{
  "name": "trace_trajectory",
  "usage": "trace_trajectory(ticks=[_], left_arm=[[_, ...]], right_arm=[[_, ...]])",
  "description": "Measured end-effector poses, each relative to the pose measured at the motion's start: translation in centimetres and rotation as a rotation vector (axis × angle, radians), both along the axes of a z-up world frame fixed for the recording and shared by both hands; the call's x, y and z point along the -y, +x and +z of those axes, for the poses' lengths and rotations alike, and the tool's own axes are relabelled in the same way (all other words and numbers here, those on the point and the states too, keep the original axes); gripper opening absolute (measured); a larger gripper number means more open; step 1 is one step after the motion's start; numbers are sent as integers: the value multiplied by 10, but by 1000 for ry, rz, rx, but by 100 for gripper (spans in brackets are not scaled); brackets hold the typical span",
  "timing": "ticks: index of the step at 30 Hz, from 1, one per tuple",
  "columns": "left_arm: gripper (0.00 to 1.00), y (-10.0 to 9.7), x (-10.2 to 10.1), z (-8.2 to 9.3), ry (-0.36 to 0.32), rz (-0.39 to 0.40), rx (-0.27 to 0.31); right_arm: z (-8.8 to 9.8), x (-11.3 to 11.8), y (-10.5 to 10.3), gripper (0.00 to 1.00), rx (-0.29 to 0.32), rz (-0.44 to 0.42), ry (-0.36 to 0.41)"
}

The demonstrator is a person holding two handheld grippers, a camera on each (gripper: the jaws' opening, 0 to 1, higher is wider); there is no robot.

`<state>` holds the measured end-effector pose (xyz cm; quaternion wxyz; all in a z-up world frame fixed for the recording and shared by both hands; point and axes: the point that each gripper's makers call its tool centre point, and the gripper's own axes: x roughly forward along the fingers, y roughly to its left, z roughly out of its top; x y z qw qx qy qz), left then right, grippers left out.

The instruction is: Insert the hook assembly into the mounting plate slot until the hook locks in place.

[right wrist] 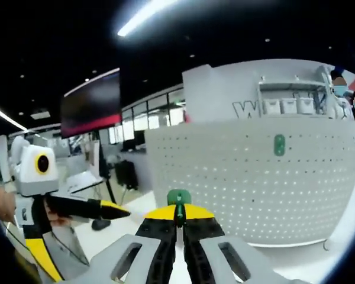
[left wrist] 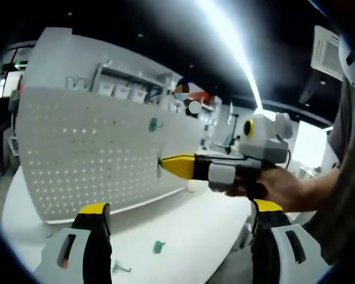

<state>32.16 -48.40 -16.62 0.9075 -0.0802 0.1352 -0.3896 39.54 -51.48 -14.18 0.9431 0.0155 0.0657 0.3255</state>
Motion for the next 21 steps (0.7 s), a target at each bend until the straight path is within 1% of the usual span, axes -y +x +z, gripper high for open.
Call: trace_trajectory(ticks=[3, 11, 13, 21], left_arm=[[100, 1, -1, -1, -2, 7, -5], [100, 2, -4, -7, -6, 16, -25], [100, 2, -2, -10, -9, 8, -39], [100, 1, -2, -15, 0, 10, -51]], right_arm=[[2, 7, 8, 0, 12, -26, -9], [5, 37, 38, 0, 36, -125, -33], [6, 45, 46, 0, 40, -150, -32], [9, 70, 74, 0, 59, -240, -31]])
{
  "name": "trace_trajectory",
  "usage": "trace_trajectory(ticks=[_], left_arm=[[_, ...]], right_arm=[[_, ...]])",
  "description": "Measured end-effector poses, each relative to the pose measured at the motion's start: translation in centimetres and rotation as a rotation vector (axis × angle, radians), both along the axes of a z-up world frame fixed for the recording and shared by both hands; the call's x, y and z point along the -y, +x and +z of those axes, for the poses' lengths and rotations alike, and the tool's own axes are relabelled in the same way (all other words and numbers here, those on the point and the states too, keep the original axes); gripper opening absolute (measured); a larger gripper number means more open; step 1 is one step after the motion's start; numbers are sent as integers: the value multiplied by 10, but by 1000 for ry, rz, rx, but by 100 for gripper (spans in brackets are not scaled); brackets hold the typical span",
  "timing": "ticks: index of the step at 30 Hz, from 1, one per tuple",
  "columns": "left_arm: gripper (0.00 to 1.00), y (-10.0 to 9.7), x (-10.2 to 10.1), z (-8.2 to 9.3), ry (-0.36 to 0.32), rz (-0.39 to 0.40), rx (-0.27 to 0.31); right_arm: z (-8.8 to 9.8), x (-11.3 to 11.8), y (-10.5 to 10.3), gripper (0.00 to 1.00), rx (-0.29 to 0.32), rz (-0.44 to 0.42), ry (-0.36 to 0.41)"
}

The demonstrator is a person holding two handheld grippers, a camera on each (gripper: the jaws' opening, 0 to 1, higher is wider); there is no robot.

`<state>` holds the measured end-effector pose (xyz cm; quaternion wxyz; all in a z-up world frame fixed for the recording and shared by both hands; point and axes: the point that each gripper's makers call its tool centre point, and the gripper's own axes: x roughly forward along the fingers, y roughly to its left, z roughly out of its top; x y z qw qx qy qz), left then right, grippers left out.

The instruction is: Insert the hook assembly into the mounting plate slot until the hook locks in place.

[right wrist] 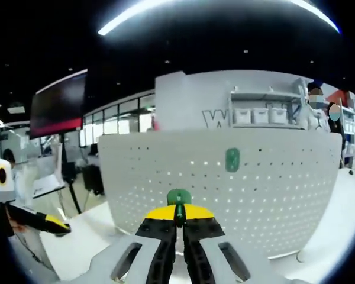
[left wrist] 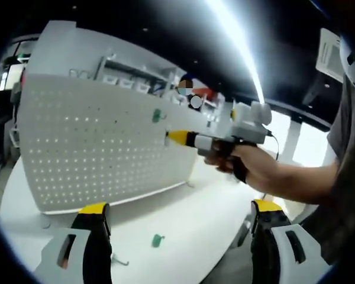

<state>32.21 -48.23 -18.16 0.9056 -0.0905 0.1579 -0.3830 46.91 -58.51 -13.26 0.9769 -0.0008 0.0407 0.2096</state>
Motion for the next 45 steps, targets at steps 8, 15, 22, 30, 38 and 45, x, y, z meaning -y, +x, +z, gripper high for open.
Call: trace_trajectory(ticks=[8, 15, 22, 30, 38, 45], left_arm=[[100, 2, -1, -3, -4, 9, -7], [100, 2, 3, -4, -4, 1, -11], [100, 4, 0, -6, -4, 11, -12], [100, 3, 5, -6, 0, 7, -10], [100, 3, 5, -7, 4, 3, -16], [100, 5, 1, -7, 3, 15, -18]], right_arm=[[9, 26, 28, 0, 27, -75, 4], [15, 48, 52, 0, 45, -121, -17], [24, 72, 70, 0, 67, -189, 14], [28, 81, 87, 0, 85, -207, -16], [47, 89, 101, 0, 128, -233, -14], [50, 92, 105, 0, 136, -247, -11]])
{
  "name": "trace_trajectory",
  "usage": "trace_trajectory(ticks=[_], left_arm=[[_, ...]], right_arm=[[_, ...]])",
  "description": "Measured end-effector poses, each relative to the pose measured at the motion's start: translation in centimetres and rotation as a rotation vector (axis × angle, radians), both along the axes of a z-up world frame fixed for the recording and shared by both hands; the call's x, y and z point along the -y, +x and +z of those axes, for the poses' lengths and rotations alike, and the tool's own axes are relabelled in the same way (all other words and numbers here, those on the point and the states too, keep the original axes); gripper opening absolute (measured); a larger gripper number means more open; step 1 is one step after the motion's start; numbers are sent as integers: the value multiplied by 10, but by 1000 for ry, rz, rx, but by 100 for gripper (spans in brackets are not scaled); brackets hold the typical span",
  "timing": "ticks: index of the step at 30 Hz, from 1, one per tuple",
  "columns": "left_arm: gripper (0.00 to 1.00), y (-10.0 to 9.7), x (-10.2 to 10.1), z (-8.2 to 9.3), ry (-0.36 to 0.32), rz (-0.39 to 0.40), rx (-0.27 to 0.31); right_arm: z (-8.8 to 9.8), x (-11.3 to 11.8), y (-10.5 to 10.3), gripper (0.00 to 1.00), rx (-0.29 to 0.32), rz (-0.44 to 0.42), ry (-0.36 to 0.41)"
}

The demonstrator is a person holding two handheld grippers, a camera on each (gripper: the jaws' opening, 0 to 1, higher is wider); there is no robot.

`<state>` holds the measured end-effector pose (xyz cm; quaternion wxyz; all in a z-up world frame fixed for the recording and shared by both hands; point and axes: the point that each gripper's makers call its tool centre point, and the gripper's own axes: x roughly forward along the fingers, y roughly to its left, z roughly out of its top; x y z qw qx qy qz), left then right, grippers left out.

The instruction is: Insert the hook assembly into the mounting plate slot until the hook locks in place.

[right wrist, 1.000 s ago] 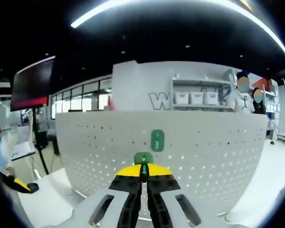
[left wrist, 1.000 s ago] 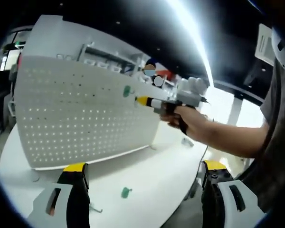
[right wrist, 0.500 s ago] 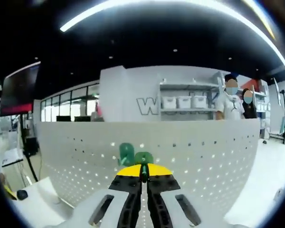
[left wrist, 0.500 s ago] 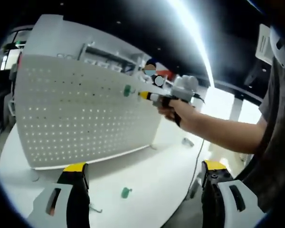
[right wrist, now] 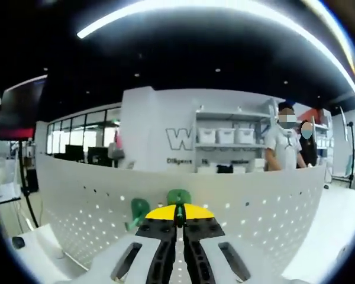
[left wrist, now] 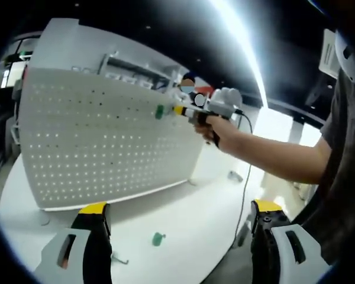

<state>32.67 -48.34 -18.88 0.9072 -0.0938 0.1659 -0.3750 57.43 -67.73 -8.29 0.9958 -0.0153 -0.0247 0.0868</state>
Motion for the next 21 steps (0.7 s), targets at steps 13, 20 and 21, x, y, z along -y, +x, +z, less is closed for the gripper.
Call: trace_trajectory(ticks=[13, 20, 21], left_arm=[[100, 4, -3, -5, 1, 5, -15], [100, 6, -5, -8, 2, 11, -20], [100, 5, -5, -8, 3, 10, -23]], right_arm=[[-2, 0, 4, 0, 16, -8, 12], [-9, -2, 6, 0, 27, -7, -1], [-9, -2, 5, 0, 30, -6, -6]])
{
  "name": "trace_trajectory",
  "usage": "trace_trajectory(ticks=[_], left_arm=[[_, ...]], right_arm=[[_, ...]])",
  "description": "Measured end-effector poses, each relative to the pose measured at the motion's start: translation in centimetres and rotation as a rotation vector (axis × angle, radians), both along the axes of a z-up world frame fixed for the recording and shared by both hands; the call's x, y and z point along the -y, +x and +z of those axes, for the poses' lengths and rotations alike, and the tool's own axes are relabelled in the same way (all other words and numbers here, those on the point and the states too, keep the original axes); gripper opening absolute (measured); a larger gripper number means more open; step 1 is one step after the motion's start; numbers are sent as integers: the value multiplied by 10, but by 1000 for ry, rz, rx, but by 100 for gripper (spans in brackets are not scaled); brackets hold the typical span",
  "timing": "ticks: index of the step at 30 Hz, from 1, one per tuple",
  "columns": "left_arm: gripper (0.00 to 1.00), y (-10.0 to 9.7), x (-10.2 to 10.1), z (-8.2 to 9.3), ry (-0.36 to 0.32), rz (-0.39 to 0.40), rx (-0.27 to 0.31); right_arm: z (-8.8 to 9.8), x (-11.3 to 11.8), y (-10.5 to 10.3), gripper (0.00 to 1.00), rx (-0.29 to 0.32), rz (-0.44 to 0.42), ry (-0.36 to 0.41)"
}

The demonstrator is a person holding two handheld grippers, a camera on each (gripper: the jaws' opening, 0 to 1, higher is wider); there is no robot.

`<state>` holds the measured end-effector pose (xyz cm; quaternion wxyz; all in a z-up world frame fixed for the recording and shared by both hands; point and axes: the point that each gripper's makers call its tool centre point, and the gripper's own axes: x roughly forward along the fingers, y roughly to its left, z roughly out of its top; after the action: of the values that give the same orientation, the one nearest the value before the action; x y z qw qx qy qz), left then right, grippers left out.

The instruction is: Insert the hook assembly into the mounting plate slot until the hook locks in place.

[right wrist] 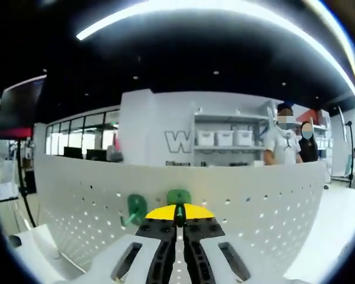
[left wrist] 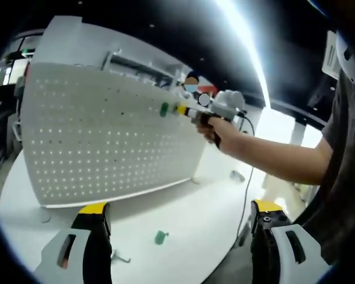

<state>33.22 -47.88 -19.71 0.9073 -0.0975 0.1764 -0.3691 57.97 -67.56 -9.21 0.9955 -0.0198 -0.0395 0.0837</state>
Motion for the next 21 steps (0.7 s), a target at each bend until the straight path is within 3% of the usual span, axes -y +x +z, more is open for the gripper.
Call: trace_trajectory(ticks=[6, 11, 13, 19, 21], left_arm=[[100, 2, -2, 1, -2, 5, 6], [100, 0, -4, 1, -2, 10, 7], [100, -1, -5, 0, -1, 12, 4], [100, -1, -8, -2, -5, 22, -2], [100, -1, -7, -1, -5, 18, 0]], right_arm=[[0, 0, -2, 0, 14, 1, -1], [-10, 2, 0, 0, -19, -6, 19], [-8, -1, 1, 0, -15, -1, -15], [-10, -1, -3, 1, -8, -8, -10], [-13, -1, -2, 1, -41, -12, -47]])
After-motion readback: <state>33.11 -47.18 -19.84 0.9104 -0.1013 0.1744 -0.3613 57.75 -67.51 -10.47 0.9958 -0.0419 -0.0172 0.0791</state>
